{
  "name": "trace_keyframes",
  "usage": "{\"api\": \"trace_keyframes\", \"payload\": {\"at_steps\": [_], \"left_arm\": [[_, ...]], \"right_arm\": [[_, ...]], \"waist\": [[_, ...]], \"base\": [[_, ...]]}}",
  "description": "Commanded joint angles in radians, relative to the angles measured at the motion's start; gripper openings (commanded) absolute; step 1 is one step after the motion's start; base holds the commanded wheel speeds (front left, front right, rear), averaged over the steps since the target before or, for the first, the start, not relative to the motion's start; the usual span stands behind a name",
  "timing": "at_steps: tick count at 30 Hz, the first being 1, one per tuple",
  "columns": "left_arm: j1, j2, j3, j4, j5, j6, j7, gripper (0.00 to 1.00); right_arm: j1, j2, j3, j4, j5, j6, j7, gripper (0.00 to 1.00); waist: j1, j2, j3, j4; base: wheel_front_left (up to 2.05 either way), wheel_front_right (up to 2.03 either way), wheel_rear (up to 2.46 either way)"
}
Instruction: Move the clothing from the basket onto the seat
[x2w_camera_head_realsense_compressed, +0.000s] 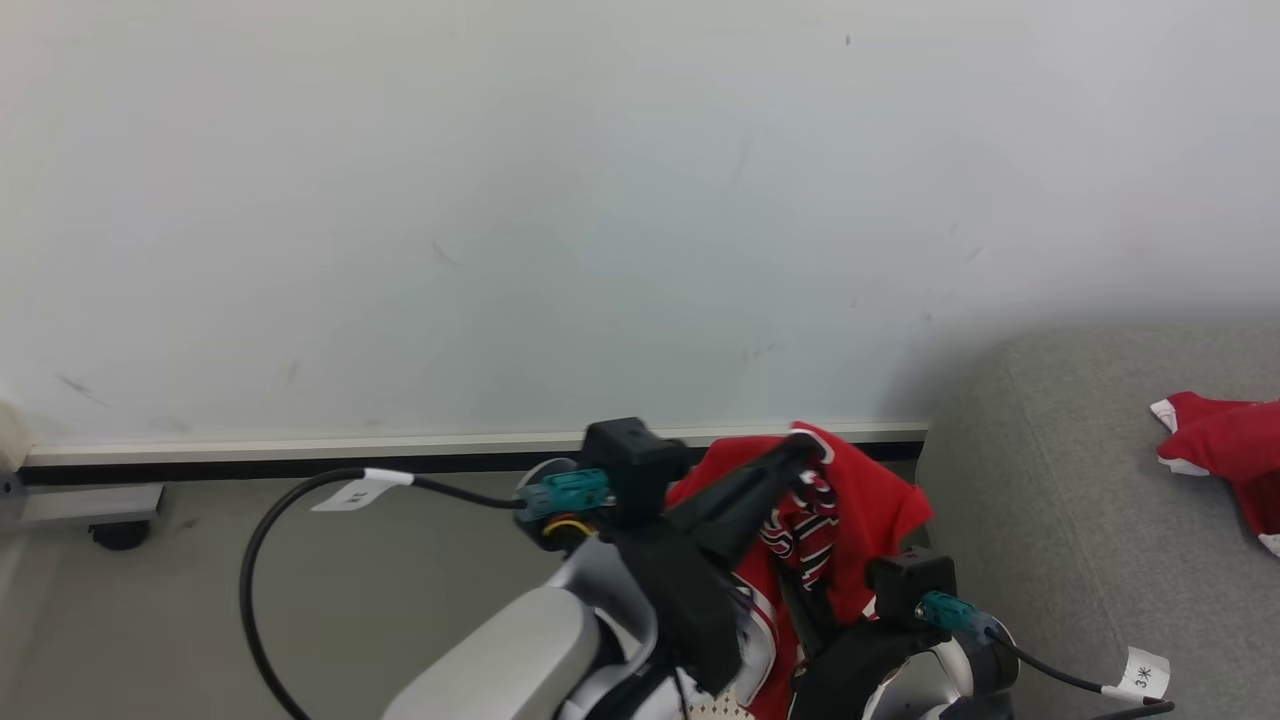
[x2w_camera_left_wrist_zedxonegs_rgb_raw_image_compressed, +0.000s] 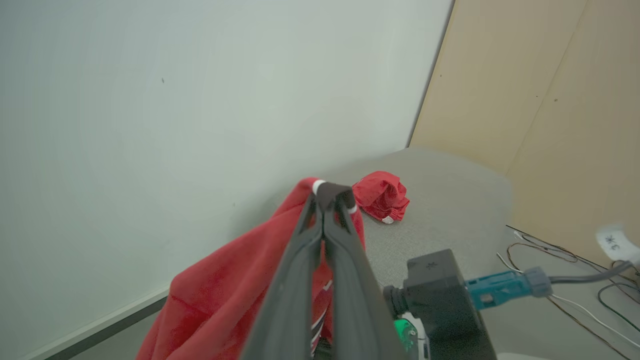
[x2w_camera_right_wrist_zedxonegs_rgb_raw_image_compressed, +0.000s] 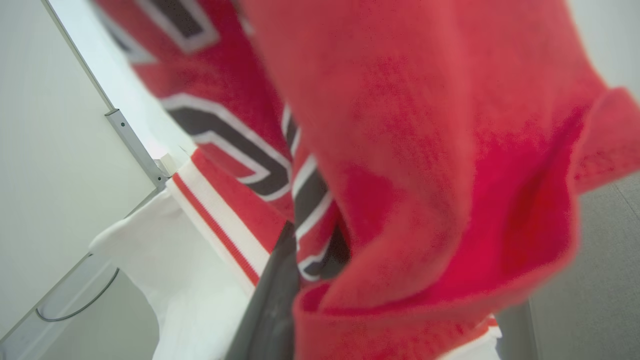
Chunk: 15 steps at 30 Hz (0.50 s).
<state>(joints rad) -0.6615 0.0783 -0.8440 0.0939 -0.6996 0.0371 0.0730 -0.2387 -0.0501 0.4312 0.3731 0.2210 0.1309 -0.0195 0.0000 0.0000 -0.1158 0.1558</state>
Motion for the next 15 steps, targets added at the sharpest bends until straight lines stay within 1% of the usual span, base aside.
{"api": "trace_keyframes", "payload": {"at_steps": [1, 2, 4, 6, 10, 15], "left_arm": [[-0.007, 0.018, 0.004, 0.013, 0.012, 0.004, -0.018, 0.71], [-0.006, 0.028, 0.005, 0.029, 0.030, 0.008, -0.032, 1.00], [0.003, 0.041, 0.007, 0.061, 0.042, 0.004, -0.059, 1.00], [0.027, 0.054, 0.016, 0.094, 0.023, -0.007, -0.080, 1.00], [0.053, 0.101, 0.025, 0.162, 0.038, -0.037, -0.139, 1.00], [0.111, 0.157, 0.048, 0.222, 0.037, -0.068, -0.249, 1.00]], "right_arm": [[0.003, 0.000, -0.001, -0.006, -0.002, 0.000, -0.005, 0.00], [0.006, 0.000, 0.000, -0.011, -0.001, 0.000, -0.005, 0.00], [0.015, 0.000, -0.001, -0.020, 0.001, 0.000, -0.004, 0.00], [0.025, -0.001, -0.002, -0.029, 0.001, 0.000, -0.002, 0.00], [0.043, 0.000, -0.006, -0.059, -0.008, 0.000, 0.004, 0.00], [0.083, 0.000, -0.026, -0.110, -0.028, 0.000, 0.021, 0.00]], "waist": [[0.0000, 0.0000, 0.002, -0.006], [0.0000, 0.0000, 0.003, -0.012], [0.0000, 0.0000, 0.005, -0.021], [0.0000, 0.0000, 0.006, -0.034], [0.0000, 0.0000, 0.009, -0.071], [0.0000, 0.0000, 0.013, -0.127]], "base": [[0.00, 0.00, 0.00], [0.00, 0.00, 0.00], [0.00, 0.00, 0.00], [0.00, 0.00, 0.00], [0.00, 0.00, 0.00], [0.00, 0.00, 0.00]]}}
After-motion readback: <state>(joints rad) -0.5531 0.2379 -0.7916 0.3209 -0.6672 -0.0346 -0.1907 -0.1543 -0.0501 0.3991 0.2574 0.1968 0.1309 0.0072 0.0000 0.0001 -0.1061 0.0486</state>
